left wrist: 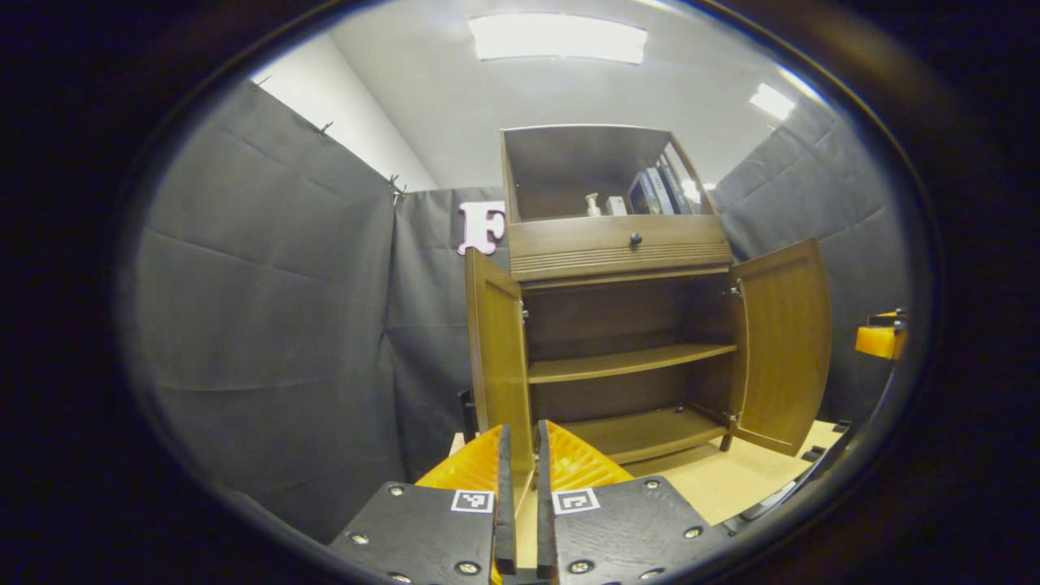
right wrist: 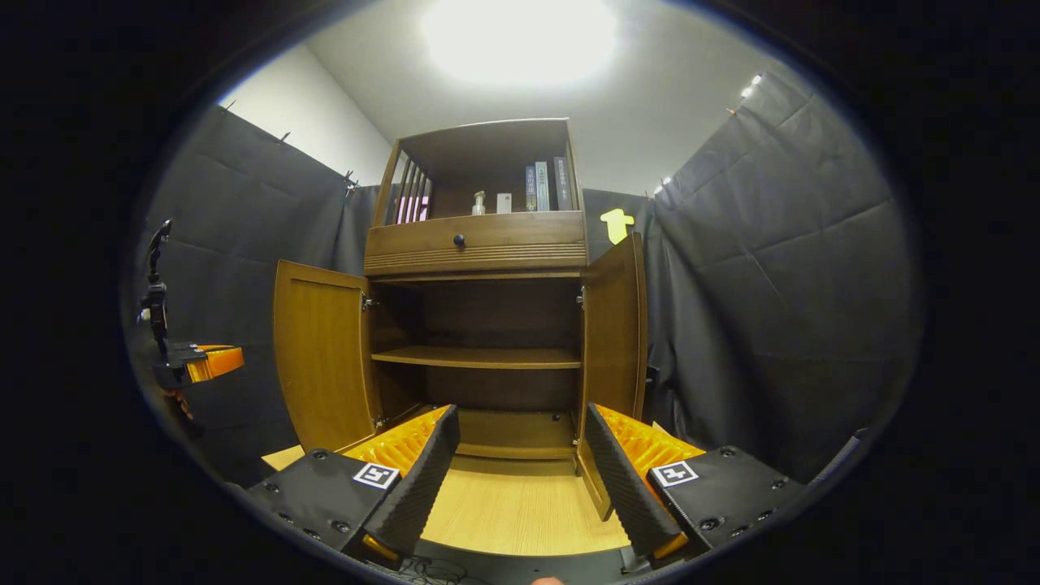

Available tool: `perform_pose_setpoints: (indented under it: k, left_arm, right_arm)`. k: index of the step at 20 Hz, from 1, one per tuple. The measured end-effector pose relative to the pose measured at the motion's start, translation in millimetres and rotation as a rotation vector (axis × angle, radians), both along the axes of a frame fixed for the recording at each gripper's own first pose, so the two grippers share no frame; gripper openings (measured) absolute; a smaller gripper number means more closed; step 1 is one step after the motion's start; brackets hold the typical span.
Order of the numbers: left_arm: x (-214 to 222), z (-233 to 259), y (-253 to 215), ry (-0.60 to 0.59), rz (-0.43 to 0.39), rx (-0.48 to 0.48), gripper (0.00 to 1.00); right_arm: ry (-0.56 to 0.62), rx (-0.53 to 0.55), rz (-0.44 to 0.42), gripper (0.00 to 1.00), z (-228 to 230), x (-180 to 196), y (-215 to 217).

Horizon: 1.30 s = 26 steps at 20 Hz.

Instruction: Open the right door of the double-door shoe cabinet with the right hand, and open the left door with the left hand.

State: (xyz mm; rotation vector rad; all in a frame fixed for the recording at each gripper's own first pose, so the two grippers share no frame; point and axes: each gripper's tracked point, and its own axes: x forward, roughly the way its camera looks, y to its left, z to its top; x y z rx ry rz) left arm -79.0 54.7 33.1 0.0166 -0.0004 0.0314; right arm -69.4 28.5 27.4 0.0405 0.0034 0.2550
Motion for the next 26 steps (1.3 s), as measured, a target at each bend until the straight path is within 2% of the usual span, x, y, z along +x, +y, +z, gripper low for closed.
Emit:
perform_pose_setpoints:
  k: [1,5,7,8,9,10,13,14,15,16,18,19,22,23,24,25,26]
  left_arm:
    - [1.2,-1.3,-1.4,0.002,-0.005,-0.004,0.14]
    - [4.9,-0.5,-2.3,-0.005,-0.005,-0.021,0.27]
    - [6.5,-2.0,-1.5,-0.006,0.0,-0.026,0.55]
    - [7.1,-3.5,-3.7,-0.003,-0.004,-0.025,0.7]
    - [11.4,-5.6,-3.0,0.001,-0.002,-0.024,0.84]
    - [8.5,-4.2,-2.3,0.002,0.004,-0.019,0.99]
    - [8.1,1.9,-2.1,-0.019,0.014,-0.017,0.99]
    - [7.5,5.5,-2.7,-0.03,0.013,-0.021,0.99]
    - [6.6,8.2,-3.7,-0.038,0.014,-0.024,0.99]
    - [4.9,9.6,-2.6,-0.043,0.018,-0.025,0.98]
    - [3.5,12.2,-1.5,-0.048,0.023,-0.02,0.99]
    - [3.3,13.9,-1.8,-0.052,0.024,-0.015,0.99]
    - [0.9,18.8,-1.2,-0.06,0.029,0.0,0.98]
    - [0.2,18.1,-2.0,-0.059,0.028,0.002,0.99]
    - [-0.5,18.2,-2.0,-0.057,0.029,0.004,0.99]
    - [0.0,17.5,-3.3,-0.056,0.028,0.007,0.99]
    - [0.5,17.8,-3.6,-0.056,0.03,0.01,0.98]
  right_arm:
    - [-0.002,-0.001,0.0,0.97,0.6,0.7,0.2]
    - [-0.014,-0.008,0.0,0.97,5.0,4.4,1.5]
    - [-0.015,-0.01,0.0,0.97,4.6,6.1,0.8]
    - [-0.013,-0.011,-0.001,0.92,4.0,7.5,0.9]
    - [-0.014,-0.012,-0.002,0.97,3.9,7.9,-0.6]
    - [-0.017,-0.011,-0.004,0.97,4.5,7.7,-1.9]
    - [-0.025,-0.006,-0.016,0.97,4.1,11.4,-6.9]
    - [-0.024,-0.004,-0.017,0.92,3.4,11.5,-8.1]
    - [-0.024,-0.003,-0.02,0.92,3.5,12.0,-9.8]
    - [-0.027,-0.002,-0.022,0.97,3.7,12.3,-11.2]
    - [-0.034,-0.004,-0.027,0.97,5.4,14.6,-13.3]
    - [-0.036,-0.004,-0.027,0.92,4.7,14.2,-14.1]
    - [-0.039,0.005,-0.032,0.92,6.2,17.4,-17.0]
    - [-0.04,0.009,-0.033,0.97,5.5,18.4,-17.8]
    - [-0.041,0.013,-0.034,0.92,6.4,18.7,-18.4]
    - [-0.044,0.015,-0.035,0.97,6.2,18.7,-19.2]
    - [-0.045,0.017,-0.037,0.97,6.2,20.0,-19.7]
